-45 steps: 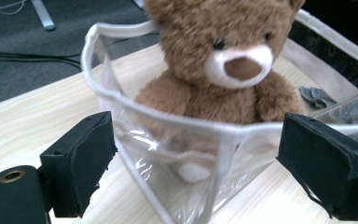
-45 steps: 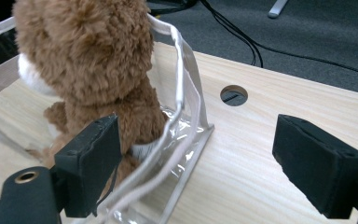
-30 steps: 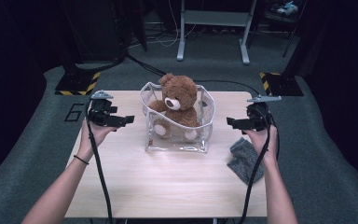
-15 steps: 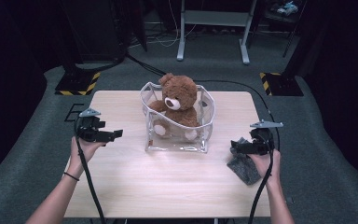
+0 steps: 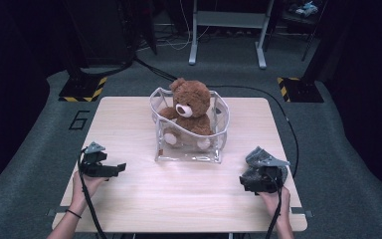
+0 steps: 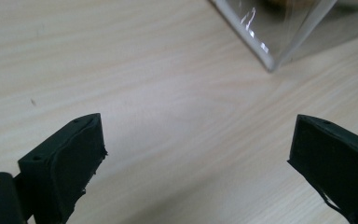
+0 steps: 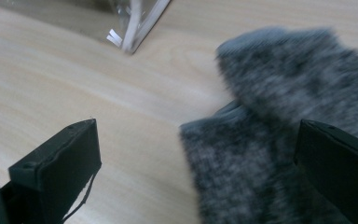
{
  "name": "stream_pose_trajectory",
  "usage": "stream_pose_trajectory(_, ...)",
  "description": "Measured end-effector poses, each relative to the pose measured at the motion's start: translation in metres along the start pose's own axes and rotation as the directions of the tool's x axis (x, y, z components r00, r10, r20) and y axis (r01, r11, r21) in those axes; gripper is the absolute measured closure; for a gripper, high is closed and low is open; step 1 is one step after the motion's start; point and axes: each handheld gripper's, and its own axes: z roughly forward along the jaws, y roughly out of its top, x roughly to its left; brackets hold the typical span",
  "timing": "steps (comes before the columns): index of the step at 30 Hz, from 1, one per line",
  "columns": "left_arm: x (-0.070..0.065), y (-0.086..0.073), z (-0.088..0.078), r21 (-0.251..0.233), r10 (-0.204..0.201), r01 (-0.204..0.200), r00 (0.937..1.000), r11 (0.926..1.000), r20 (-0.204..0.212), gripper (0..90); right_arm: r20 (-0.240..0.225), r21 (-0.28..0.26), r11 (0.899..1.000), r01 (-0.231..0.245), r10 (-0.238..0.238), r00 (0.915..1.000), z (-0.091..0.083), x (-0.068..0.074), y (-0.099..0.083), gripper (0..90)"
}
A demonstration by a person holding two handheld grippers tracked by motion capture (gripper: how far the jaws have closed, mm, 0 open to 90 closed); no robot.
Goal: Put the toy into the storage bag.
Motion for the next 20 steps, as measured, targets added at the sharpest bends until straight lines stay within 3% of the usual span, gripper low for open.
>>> stream_pose_trajectory(6,0.0,-0.026,0.01,0.022,0.004,-0.003,0.9992,0.9997,-0.04,1.3,0.004,0.032,0.998,0.051,-0.052,0.9987,0.018,0.021,-0.026,0.0)
stream_pose_trajectory(7,0.0,-0.029,0.011,0.024,-0.007,0.007,0.9995,0.9997,-0.032,1.4,0.035,0.019,0.996,0.089,-0.089,0.9954,0.021,0.025,-0.03,0.0)
stream_pose_trajectory(8,-0.001,-0.032,0.013,0.027,-0.007,0.008,0.9992,0.9996,-0.04,1.4,0.053,0.014,0.996,0.093,-0.094,0.9942,0.022,0.028,-0.032,0.0)
stream_pose_trajectory(10,-0.001,-0.038,0.017,0.022,-0.004,0.005,0.9994,0.9997,-0.036,1.4,0.055,0.009,0.993,0.116,-0.117,0.9916,0.022,0.03,-0.032,0.0)
stream_pose_trajectory(11,-0.002,-0.041,0.017,0.005,0.004,-0.004,0.9989,1.0,-0.046,0.6,0.049,0.01,0.996,0.093,-0.093,0.9944,0.022,0.03,-0.032,0.0)
stream_pose_trajectory(14,-0.008,-0.042,0.02,0.03,0.083,-0.081,0.9929,0.9963,-0.086,1.1,0.039,0.012,0.994,0.109,-0.109,0.9933,0.022,0.028,-0.032,0.0)
stream_pose_trajectory(16,-0.008,-0.042,0.019,0.037,0.116,-0.113,0.9905,0.9928,-0.074,1.4,0.042,0.011,0.994,0.109,-0.109,0.9931,0.022,0.028,-0.032,0.0)
stream_pose_trajectory(20,-0.008,-0.041,0.019,0.045,0.112,-0.109,0.9909,0.993,-0.074,1.2,0.047,0.012,0.994,0.108,-0.109,0.993,0.022,0.029,-0.032,0.0)
